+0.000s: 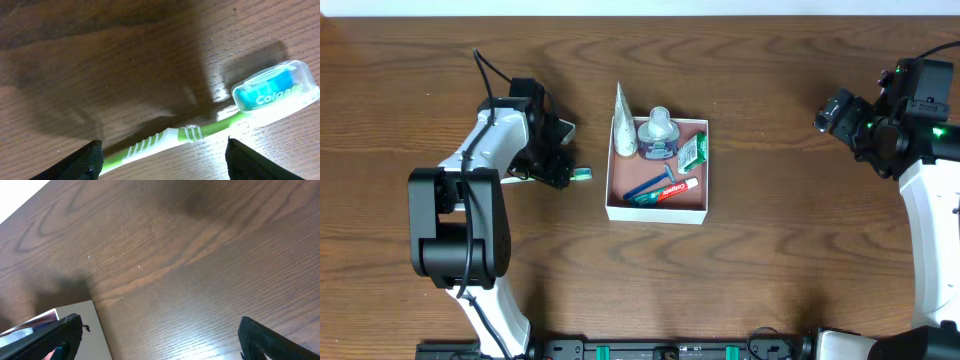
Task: Pack container
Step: 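Lift the toothbrush with the left gripper, swinging it upright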
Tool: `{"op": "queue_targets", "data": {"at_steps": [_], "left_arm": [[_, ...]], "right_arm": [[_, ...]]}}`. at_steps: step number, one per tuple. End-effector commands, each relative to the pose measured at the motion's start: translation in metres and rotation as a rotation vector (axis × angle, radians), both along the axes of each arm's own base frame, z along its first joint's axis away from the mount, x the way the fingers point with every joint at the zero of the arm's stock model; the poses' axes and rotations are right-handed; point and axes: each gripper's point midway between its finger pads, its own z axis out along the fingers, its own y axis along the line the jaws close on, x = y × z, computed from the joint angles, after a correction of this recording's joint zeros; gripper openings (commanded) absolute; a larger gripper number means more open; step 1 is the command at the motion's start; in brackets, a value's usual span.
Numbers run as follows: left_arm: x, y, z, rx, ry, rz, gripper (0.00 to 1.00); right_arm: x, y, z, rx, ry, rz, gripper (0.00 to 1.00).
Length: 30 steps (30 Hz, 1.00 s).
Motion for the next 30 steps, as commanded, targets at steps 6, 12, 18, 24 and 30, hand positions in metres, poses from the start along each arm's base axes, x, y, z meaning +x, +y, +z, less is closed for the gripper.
{"op": "queue_targets", "data": {"at_steps": [6,12,18,24,30], "left_arm": [[-0.003,0.001,-0.015,-0.004,0.002,-0.002,0.75],[-0.006,0.001,-0.025,-0.004,-0.008,-0.002,0.76],[-0.006,0.001,-0.025,-0.004,-0.008,0.012,0.50],[-0.006,-0.013,-0.023,-0.088,0.004,0.089,0.43],[-0.007,-0.024,-0.021,-0.154,0.020,0.159,0.29]], "right_arm": [[0.001,-0.002,0.003,-0.008,-0.007,0.000,0.99],[0.001,-0.002,0.003,-0.008,-0.007,0.000,0.99],[0.001,-0.002,0.003,-0.008,-0.007,0.000,0.99],[0.001,-0.002,0.003,-0.008,-0.007,0.000,0.99],[0.001,-0.002,0.003,-0.008,-0.007,0.000,0.99]]}}
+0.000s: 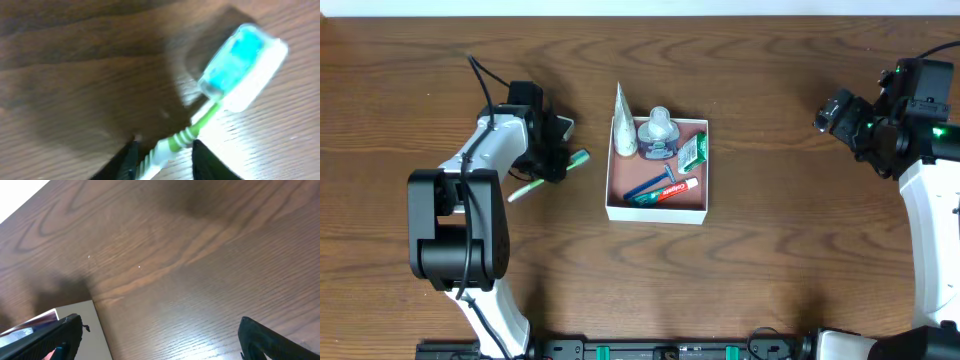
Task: Pack container
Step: 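Lift the toothbrush with the left gripper, swinging it upright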
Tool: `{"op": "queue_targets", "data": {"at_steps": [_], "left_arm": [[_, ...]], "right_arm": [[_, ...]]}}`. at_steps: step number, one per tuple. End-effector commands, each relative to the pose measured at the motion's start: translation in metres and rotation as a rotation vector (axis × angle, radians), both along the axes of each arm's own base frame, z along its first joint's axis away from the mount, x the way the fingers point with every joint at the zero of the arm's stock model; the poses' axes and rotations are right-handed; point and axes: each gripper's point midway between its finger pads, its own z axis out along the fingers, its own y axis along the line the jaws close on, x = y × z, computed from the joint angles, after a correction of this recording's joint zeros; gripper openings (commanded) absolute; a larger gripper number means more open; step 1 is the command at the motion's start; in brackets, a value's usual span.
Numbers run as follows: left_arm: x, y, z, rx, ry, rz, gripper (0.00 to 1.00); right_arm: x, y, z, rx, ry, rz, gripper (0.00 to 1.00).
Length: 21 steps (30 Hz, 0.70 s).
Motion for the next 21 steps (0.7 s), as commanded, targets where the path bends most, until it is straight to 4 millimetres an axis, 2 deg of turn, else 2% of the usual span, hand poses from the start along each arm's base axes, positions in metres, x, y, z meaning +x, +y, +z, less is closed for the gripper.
{"op": "queue_targets", "data": {"at_steps": [1,7,14,21], "left_arm": [[-0.016,-0.011,-0.013,-0.067,0.077,0.069,0.27],[-0.019,-0.011,-0.013,-0.067,0.092,0.087,0.24],[-0.027,-0.011,-0.013,-0.065,0.126,0.088,0.07],[-0.024,-0.011,-0.012,-0.065,0.116,0.087,0.06]], "right_arm": [[0.001,-0.002,0.003,-0.008,-0.007,0.000,0.99],[0.001,-0.002,0.003,-0.008,-0.007,0.000,0.99],[0.001,-0.002,0.003,-0.008,-0.007,0.000,0.99],[0.001,-0.002,0.003,-0.008,-0.007,0.000,0.99]]}}
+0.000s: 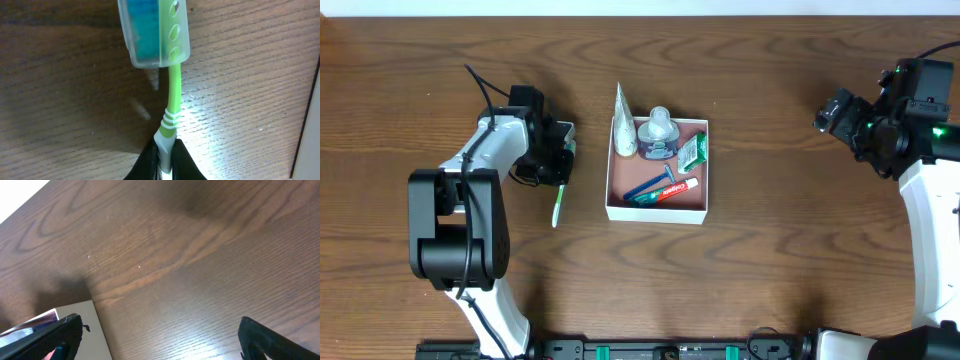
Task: Pack container
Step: 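Lift the toothbrush with the left gripper, swinging it upright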
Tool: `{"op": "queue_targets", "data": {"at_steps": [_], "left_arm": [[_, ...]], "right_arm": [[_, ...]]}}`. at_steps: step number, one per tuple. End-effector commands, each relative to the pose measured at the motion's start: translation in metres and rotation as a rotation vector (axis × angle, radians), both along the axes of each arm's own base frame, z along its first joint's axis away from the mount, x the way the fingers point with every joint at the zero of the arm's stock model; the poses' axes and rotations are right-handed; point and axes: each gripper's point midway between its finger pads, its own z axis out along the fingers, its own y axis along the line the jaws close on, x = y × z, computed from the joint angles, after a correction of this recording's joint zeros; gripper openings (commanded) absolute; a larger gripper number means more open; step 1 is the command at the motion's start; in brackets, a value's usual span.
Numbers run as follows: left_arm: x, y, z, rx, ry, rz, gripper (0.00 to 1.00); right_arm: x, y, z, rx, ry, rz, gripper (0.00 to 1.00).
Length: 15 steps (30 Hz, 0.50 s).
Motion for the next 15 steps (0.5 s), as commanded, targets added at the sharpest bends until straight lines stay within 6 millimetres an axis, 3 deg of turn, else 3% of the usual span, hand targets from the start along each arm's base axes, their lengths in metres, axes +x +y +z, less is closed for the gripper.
{"op": "queue_targets", "data": {"at_steps": [1,4,8,15], "left_arm": [[-0.008,0.000,-0.010,0.002,0.038,0.005,0.06],[-0.003,0.000,0.000,0.002,0.026,0.005,0.06],[0.009,0.000,0.033,0.000,-0.029,0.005,0.06],[0.027,-0.001,0.132,-0.008,-0.280,0.003,0.06]], "right_arm": [[0.001,-0.002,0.003,-0.008,-0.006,0.000,0.99],[0.001,-0.002,0.003,-0.008,-0.006,0.000,0.99],[0.001,-0.002,0.003,-0.008,-0.006,0.000,0.99],[0.001,-0.002,0.003,-0.008,-0.006,0.000,0.99]]}}
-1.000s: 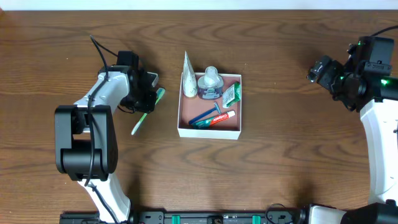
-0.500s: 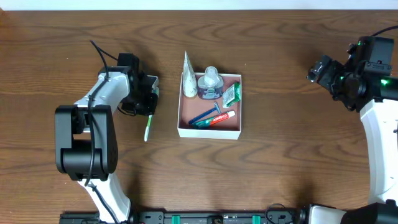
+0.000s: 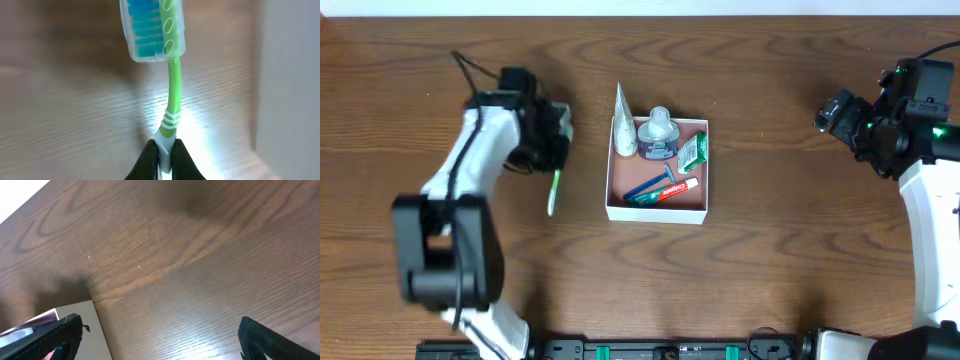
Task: Pack container
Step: 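Lift the toothbrush with the left gripper, swinging it upright, then carry the toothbrush into the box's right side and release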
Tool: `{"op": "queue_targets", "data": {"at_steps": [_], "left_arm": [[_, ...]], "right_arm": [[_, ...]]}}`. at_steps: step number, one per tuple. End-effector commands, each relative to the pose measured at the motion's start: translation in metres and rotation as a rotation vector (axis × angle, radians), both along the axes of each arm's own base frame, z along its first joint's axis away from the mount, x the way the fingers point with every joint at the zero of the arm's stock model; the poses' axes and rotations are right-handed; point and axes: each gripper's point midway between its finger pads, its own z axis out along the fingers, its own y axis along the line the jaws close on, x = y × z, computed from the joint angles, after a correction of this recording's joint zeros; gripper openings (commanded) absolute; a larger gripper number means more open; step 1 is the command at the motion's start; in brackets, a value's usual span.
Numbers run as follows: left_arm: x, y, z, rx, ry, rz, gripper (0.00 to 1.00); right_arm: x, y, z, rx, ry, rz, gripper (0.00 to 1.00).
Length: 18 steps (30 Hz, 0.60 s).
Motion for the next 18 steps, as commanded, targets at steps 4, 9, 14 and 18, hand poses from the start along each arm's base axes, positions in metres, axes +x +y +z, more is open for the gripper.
{"op": "queue_targets", "data": {"at_steps": [4,9,14,18], "left_arm": [[0.005,-0.004,0.118,-0.012,-0.332,-0.007,0.06],[-0.012,-0.025,0.173,-0.025,-0.505,-0.086,0.06],[-0.033,-0.066,0.199,-0.017,-0.619,-0.323,0.06],[-0.051,-0.109,0.199,0.003,-0.670,-0.597,0.06]], "right_arm": [[0.001,-0.002,0.003,-0.008,-0.006,0.000,0.99],[0.001,-0.002,0.003,-0.008,-0.006,0.000,0.99],[0.001,-0.002,0.003,-0.008,-0.006,0.000,0.99],[0.001,-0.002,0.003,-0.008,-0.006,0.000,0.99]]}}
